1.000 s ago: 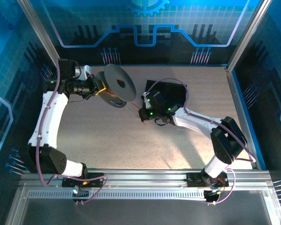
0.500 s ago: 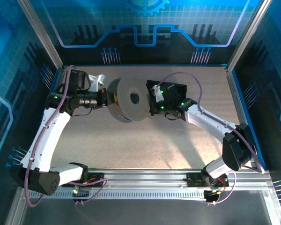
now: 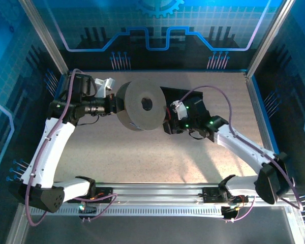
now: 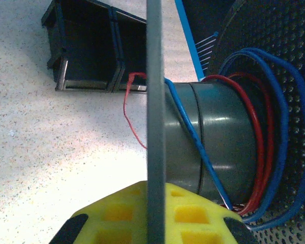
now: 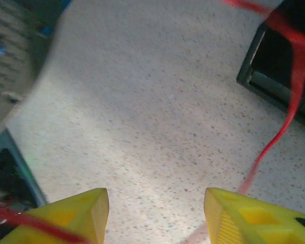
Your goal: Wrap the cables
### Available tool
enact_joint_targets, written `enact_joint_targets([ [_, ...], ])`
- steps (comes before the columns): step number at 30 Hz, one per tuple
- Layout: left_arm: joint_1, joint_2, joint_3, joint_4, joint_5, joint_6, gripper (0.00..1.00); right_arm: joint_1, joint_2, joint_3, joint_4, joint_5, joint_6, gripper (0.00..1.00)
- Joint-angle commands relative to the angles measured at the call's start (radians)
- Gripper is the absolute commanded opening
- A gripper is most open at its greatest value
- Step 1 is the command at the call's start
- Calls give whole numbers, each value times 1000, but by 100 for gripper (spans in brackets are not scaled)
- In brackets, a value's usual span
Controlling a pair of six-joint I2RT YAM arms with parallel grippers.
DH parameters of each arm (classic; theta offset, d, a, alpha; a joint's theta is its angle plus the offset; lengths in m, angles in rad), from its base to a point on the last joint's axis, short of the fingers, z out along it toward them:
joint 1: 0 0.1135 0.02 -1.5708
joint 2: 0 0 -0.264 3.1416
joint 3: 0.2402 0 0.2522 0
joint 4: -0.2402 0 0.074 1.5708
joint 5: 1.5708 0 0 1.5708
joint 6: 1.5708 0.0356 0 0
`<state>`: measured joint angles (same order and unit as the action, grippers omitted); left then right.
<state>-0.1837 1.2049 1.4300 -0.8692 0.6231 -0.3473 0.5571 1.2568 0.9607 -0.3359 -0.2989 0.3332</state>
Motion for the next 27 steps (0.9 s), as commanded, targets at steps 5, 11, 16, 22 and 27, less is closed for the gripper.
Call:
enact_joint_targets([
  [5,-5,-3,63,32,67,86,0,-106,-190,-31,-45,-196,46,73],
  [11,-5,1,79,20,70,109,0,-231,-287,-49,-57,-337,110,78],
  [16,-5,-2,93,-5,84,128,0,-302,-274,-43,-136,-313,71,76],
  [22,-5,-11,99,-6,79,112,0,-290,-262,-144,-43,-297,93,72],
  [27,-5,-14,90,26,75,71,0,-194,-264,-238,110,-304,128,70],
])
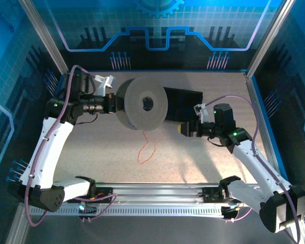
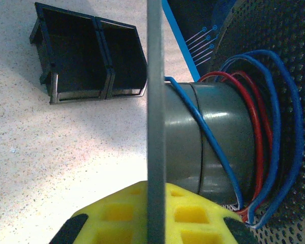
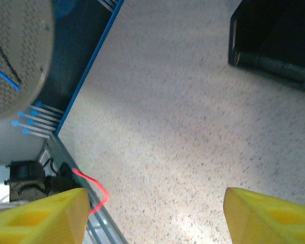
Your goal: Wrap the cables
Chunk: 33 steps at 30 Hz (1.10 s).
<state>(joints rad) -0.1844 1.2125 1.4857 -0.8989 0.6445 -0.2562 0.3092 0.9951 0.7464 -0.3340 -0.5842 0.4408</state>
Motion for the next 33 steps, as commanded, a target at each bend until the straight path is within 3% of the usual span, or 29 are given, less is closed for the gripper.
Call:
enact_joint_targets([
  [1,-4,-22,32,62,53,-27,0,83,5,-36,126,-8,20,70],
  [9,-4,-21,13,91,53,-48,0,320,56,-124,357,109,-34,70],
  [14,-4,-18,9,94,54,-49,0,388,106,-144,444,156,-41,70],
  [17,-4,-18,4,103,58,-54,0,409,157,-146,500,168,-30,66],
  [21,-4,-21,-5,110,66,-58,0,424,206,-185,640,203,1,51],
  [27,-4,-29,-9,112,73,-61,0,430,240,-201,718,201,26,39],
  [31,-4,-32,-14,117,71,-67,0,429,261,-189,708,169,21,17],
  [33,-4,-35,-20,123,72,-71,0,431,272,-186,708,163,21,20],
])
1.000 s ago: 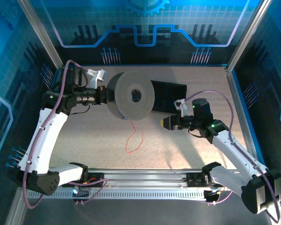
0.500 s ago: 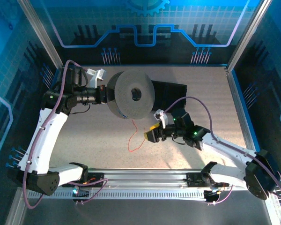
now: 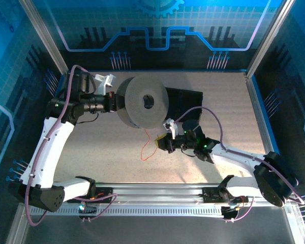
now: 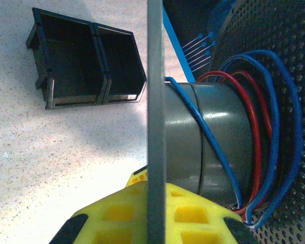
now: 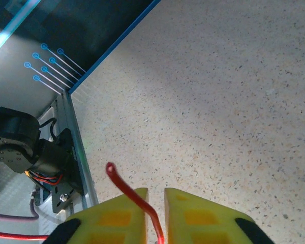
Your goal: Wrap the cables
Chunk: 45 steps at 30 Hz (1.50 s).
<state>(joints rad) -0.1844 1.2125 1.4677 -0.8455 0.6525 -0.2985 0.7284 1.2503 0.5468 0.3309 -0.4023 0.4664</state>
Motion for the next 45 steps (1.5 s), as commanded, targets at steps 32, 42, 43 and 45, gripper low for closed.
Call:
enact_joint_targets([
  [32,-190,-130,-78,-127,-161,94,0,-518,145,496,-783,591,95,0],
  [42,-551,-137,-229,-192,-585,31,0,-588,299,987,-888,534,142,0],
  [43,-577,-127,-243,-192,-627,21,0,-585,307,1023,-889,517,148,0],
  [45,-625,-87,-266,-200,-695,6,0,-576,322,1103,-883,480,163,0],
])
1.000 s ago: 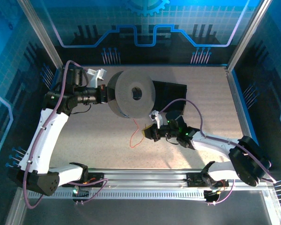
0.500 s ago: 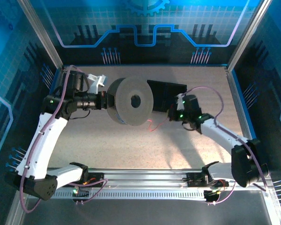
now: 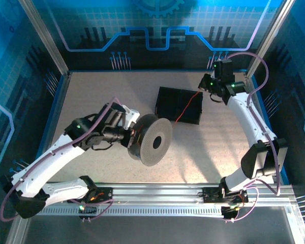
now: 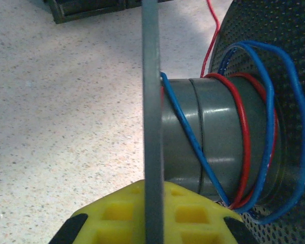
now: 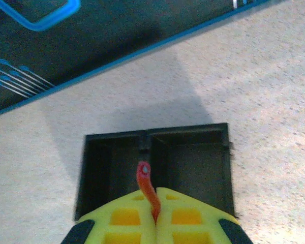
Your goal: Wrap the cables
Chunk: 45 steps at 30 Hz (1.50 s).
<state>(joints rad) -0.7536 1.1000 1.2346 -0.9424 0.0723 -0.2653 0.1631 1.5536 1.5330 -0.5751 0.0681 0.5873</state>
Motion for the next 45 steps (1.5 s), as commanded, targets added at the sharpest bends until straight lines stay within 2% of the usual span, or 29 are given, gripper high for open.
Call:
enact_joint_targets([
  [1,-64,43,-45,-103,-143,-35,0,-3,25,150,26,-8,48,0],
  [8,-63,175,-53,-66,-239,-50,0,99,71,320,118,-166,109,0],
  [13,-43,268,-8,-36,-246,-78,0,227,81,363,217,-287,156,0],
  [21,97,286,16,-1,-240,-198,0,377,62,316,399,-411,281,0],
  [25,157,263,33,8,-237,-229,0,440,42,253,497,-451,345,0],
  [31,243,266,95,-42,-295,-323,0,528,8,147,621,-501,407,0],
  [37,352,266,161,-96,-346,-475,0,605,-84,-82,762,-510,433,0],
  [45,534,294,234,-128,-296,-639,0,708,-203,-374,896,-488,420,0],
])
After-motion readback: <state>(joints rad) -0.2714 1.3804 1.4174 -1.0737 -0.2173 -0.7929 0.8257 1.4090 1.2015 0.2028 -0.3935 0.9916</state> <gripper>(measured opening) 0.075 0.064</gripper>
